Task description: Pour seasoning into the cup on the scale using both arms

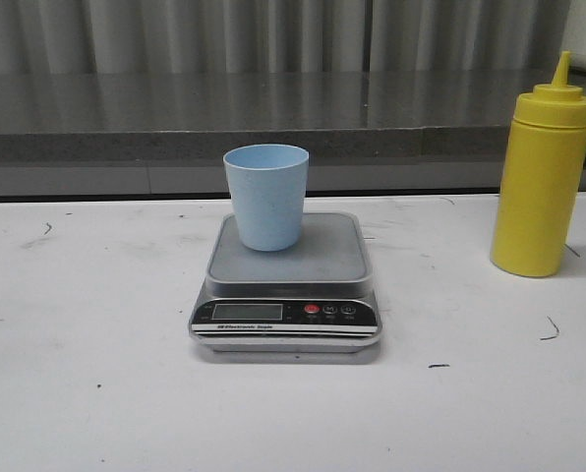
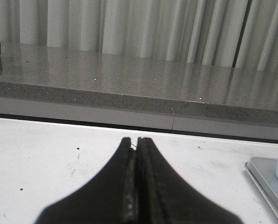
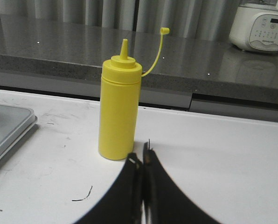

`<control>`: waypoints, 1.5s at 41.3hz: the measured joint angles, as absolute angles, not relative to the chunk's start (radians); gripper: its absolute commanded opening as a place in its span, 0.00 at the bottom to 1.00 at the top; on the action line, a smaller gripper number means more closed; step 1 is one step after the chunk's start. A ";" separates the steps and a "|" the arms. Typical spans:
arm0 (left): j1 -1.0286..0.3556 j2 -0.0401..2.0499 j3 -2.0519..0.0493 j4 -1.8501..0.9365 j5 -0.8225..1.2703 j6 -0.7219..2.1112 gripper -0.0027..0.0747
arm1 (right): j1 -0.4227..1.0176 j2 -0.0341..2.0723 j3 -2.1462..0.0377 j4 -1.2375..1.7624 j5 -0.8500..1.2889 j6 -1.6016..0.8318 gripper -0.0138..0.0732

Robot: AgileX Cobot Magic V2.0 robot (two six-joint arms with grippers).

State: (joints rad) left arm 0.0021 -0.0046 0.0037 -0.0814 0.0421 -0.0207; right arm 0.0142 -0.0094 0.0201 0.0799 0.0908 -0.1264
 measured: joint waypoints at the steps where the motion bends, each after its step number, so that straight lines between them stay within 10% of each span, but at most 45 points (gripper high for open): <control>1: 0.002 -0.005 0.004 -0.081 0.042 -0.021 0.01 | 0.013 -0.009 0.022 0.082 0.086 -0.126 0.08; 62: 0.002 -0.005 0.004 -0.081 0.042 -0.021 0.01 | 0.009 -0.009 0.027 0.028 0.061 0.061 0.08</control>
State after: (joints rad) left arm 0.0021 -0.0046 0.0037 -0.0814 0.0421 -0.0207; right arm 0.0089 -0.0094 0.0268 0.0277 0.0615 0.0609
